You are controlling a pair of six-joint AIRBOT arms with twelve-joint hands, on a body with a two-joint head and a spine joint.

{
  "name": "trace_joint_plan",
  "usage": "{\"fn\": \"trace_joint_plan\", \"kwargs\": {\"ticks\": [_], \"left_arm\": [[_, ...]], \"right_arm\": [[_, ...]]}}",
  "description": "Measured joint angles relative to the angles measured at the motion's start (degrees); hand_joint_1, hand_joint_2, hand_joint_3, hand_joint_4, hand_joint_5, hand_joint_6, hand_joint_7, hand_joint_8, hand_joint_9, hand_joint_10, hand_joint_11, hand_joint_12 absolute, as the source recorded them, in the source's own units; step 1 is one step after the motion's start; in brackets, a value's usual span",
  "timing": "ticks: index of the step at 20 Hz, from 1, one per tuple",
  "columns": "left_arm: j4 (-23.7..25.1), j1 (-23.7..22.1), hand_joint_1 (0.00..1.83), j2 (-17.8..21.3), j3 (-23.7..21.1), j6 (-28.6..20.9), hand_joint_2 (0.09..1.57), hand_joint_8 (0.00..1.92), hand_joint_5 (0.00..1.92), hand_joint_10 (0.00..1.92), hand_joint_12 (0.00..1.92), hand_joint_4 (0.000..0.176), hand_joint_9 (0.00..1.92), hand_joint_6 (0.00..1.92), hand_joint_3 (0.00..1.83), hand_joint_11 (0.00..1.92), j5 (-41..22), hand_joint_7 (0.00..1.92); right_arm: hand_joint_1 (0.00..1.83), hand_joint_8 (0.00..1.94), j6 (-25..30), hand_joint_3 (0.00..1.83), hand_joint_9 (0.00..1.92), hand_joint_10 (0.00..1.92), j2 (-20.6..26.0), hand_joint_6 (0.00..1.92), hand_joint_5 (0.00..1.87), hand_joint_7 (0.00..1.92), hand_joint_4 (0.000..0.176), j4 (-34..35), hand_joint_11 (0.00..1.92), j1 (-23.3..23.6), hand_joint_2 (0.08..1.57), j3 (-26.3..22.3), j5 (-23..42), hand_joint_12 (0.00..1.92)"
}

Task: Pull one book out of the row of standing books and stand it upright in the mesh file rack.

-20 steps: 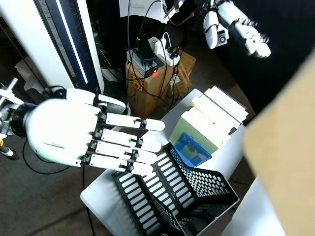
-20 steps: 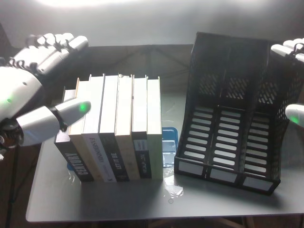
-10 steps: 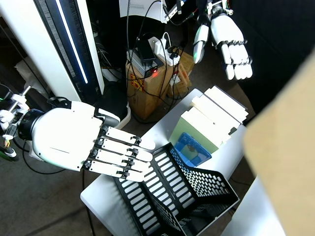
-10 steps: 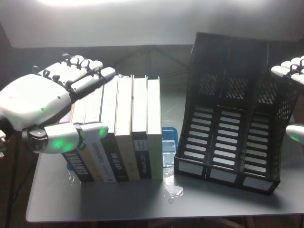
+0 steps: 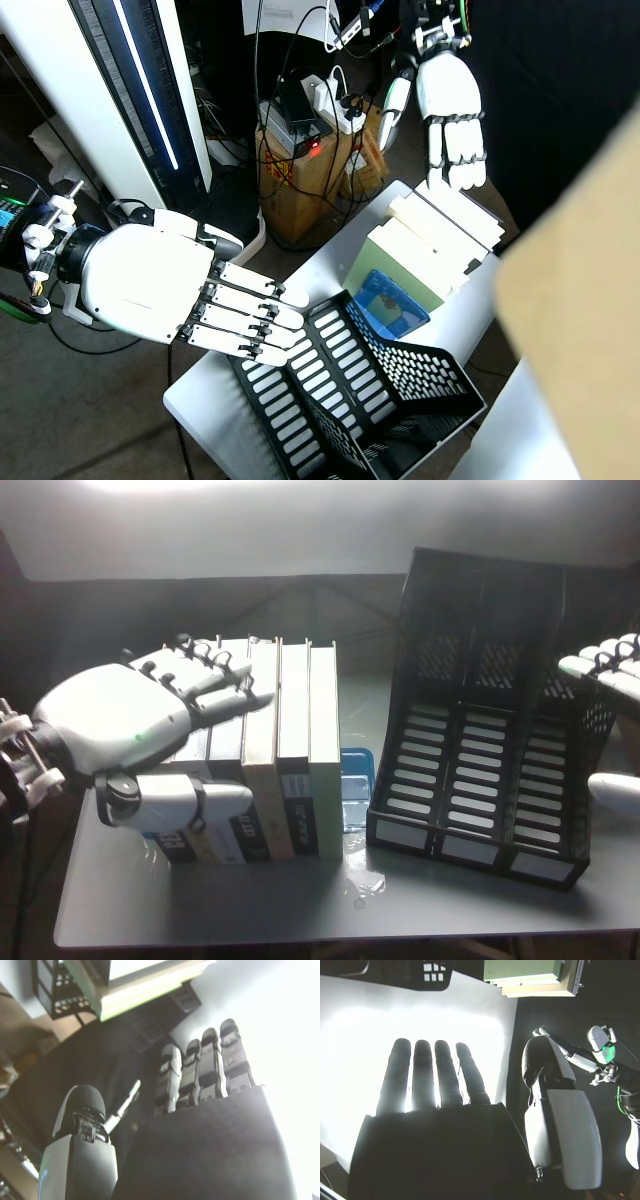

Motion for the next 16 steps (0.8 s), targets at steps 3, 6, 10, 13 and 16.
{"fn": "trace_joint_plan", "kwargs": {"ticks": [3,6,10,13,16], "left_arm": [[0.96,-0.74,0.04,-0.74,0.55,0.17,1.17,0.00,0.16,0.00,0.00,0.129,0.00,0.02,0.00,0.00,2.21,0.00],[0.28,-0.74,0.03,-0.74,0.63,0.94,1.18,0.00,0.27,0.00,0.00,0.106,0.00,0.05,0.00,0.00,2.64,0.00],[-0.63,-1.95,0.05,-0.83,0.66,4.57,1.16,0.00,0.35,0.00,0.00,0.072,0.00,0.03,0.00,0.00,4.72,0.00],[-1.88,-2.40,0.02,-1.81,1.33,6.71,1.16,0.00,0.35,0.00,0.00,0.073,0.00,0.02,0.00,0.00,6.47,0.00],[-3.19,-2.40,0.07,-2.51,2.14,7.98,1.16,0.00,0.36,0.00,0.00,0.075,0.00,0.02,0.00,0.00,8.55,0.00]], "right_arm": [[0.26,0.00,0.00,0.00,0.00,0.00,-0.15,0.00,0.00,0.00,0.000,0.26,0.00,-0.42,1.30,0.04,-0.04,0.00],[0.30,0.00,0.00,0.00,0.00,0.00,-0.46,0.00,0.00,0.00,0.000,0.63,0.00,-0.42,1.30,0.26,-0.02,0.00],[0.32,0.00,0.00,0.00,0.00,0.00,-0.48,0.00,0.00,0.00,0.000,0.85,0.00,-0.42,1.30,0.28,-0.04,0.00],[0.29,0.00,0.07,0.00,0.00,0.00,-0.61,0.00,0.00,0.00,0.000,0.94,0.00,-0.83,1.30,0.37,-0.07,0.00],[0.26,0.00,0.28,0.00,0.00,0.00,-0.61,0.00,0.00,0.00,0.000,1.07,0.00,-0.83,1.30,0.50,-0.07,0.00]]}}
